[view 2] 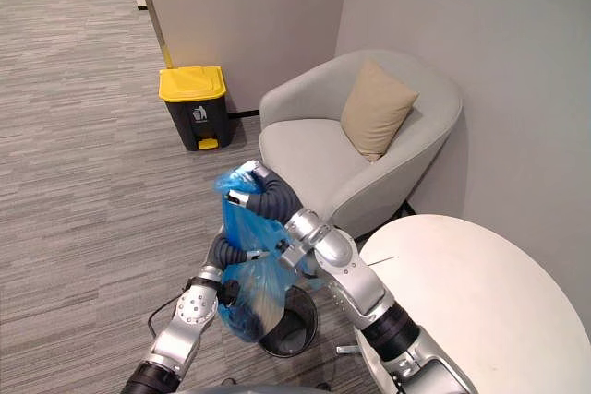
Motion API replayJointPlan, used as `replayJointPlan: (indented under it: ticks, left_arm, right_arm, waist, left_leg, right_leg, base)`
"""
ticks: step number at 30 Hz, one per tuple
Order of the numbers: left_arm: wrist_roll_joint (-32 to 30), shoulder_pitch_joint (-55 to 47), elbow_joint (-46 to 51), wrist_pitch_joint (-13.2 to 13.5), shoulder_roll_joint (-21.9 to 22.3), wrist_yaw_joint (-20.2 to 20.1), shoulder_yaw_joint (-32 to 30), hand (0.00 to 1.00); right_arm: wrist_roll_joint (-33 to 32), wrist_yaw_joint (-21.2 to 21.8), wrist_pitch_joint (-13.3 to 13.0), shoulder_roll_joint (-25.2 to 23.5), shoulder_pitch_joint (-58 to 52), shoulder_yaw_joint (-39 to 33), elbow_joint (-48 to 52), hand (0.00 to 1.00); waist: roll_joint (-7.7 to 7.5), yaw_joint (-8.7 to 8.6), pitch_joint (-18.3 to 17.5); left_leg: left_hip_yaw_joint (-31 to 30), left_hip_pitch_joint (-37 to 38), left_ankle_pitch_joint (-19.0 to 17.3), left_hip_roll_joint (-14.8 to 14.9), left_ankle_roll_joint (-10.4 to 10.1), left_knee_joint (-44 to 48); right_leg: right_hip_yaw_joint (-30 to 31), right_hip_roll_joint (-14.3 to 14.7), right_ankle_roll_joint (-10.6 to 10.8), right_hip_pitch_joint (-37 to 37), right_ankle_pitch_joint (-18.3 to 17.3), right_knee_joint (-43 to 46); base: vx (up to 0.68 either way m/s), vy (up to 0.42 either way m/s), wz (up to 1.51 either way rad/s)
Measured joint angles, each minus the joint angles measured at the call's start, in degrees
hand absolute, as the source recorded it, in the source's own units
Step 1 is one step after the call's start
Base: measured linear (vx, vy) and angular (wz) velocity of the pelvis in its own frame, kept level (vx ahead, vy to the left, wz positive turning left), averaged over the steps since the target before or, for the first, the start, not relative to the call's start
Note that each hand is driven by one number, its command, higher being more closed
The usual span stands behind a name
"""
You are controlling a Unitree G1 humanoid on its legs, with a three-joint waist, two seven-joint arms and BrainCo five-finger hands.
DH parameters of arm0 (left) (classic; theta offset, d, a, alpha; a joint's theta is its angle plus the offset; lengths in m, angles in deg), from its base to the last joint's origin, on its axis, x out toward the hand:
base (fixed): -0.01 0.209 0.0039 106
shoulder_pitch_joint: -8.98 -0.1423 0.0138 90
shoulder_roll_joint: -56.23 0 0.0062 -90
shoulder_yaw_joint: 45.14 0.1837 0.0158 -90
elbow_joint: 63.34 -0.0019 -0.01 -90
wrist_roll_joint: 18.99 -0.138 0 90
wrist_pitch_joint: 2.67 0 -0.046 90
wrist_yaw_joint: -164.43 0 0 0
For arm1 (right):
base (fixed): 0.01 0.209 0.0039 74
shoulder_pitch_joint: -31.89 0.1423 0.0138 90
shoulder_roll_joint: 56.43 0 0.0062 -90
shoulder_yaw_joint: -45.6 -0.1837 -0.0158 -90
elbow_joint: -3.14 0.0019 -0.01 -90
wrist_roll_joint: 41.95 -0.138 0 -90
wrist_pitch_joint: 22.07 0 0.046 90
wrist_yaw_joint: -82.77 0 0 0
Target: Gather rubbish on tea table into small bin, then transfer packed bag to large trash can.
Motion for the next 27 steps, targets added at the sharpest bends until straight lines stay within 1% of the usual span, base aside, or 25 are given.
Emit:
replayJointPlan:
  ticks: [5,8,9,16,19,21,27]
  left_arm:
    - [0.1,0.1,-1.7,0.2,0.0,-0.1,1.7,0.0]
    - [0.3,0.2,-2.1,0.3,-0.1,-0.4,3.2,0.0]
    - [0.3,0.2,-2.1,0.4,-0.1,-1.0,3.6,0.0]
    - [0.3,1.0,-3.4,0.4,-0.1,-1.2,4.8,0.0]
    - [0.4,2.3,-3.4,0.4,0.0,-0.8,5.2,0.0]
    - [0.6,2.8,-3.4,0.4,0.0,0.1,5.3,0.0]
    - [0.6,5.0,-3.4,0.2,0.2,1.7,5.4,0.0]
  right_arm:
    - [-0.6,-0.2,0.3,0.0,2.4,1.5,-2.7,1.0]
    - [-0.5,-0.2,1.1,0.0,3.9,2.5,-3.4,1.0]
    - [-0.5,-0.2,1.3,-0.1,4.0,2.5,-3.5,1.0]
    - [-0.6,-0.2,1.3,-1.3,7.3,4.4,-4.8,1.0]
    - [-0.7,-0.2,1.3,-2.4,7.6,4.6,-4.8,1.0]
    - [-0.7,-0.1,1.3,-2.9,8.3,5.0,-4.8,1.0]
    - [-0.8,0.2,1.3,-4.0,10.0,8.0,-4.8,1.0]
  waist:
    - [-0.01,0.0,0.0]
    - [-0.04,0.03,0.0]
    - [-0.05,0.16,0.0]
    - [-0.05,0.06,0.0]
    - [-0.06,0.14,0.0]
    - [-0.06,0.12,0.0]
    - [-0.07,0.09,0.0]
  left_leg:
    - [0.4,0.0,0.0,0.0,0.0,0.0]
    - [0.5,0.0,0.0,0.0,0.0,0.0]
    - [0.5,0.0,0.0,0.0,0.0,0.0]
    - [0.5,-0.2,0.0,0.1,0.0,0.0]
    - [0.4,-0.2,0.0,0.1,0.0,0.0]
    - [0.3,-0.3,0.0,0.1,0.0,0.2]
    - [0.1,-0.2,0.0,0.1,0.0,0.4]
  right_leg:
    - [0.5,0.0,0.0,-0.2,0.1,0.0]
    - [0.6,0.0,0.0,-0.3,0.2,0.0]
    - [0.6,0.1,0.0,-0.3,0.2,0.0]
    - [0.6,0.1,0.0,-0.4,0.2,-0.1]
    - [0.5,0.1,0.0,-0.4,0.2,-0.1]
    - [0.5,0.1,0.0,-0.3,0.2,-0.1]
    - [0.3,0.2,0.0,-0.1,0.2,0.0]
  base:
    - [0.0,0.002,-0.03]
    - [0.0,0.002,-0.02]
    - [0.0,0.0,0.0]
    - [0.0,0.0,0.0]
    - [0.0,0.0,0.0]
    - [0.0,0.0,0.0]
    - [0.0,0.0,0.01]
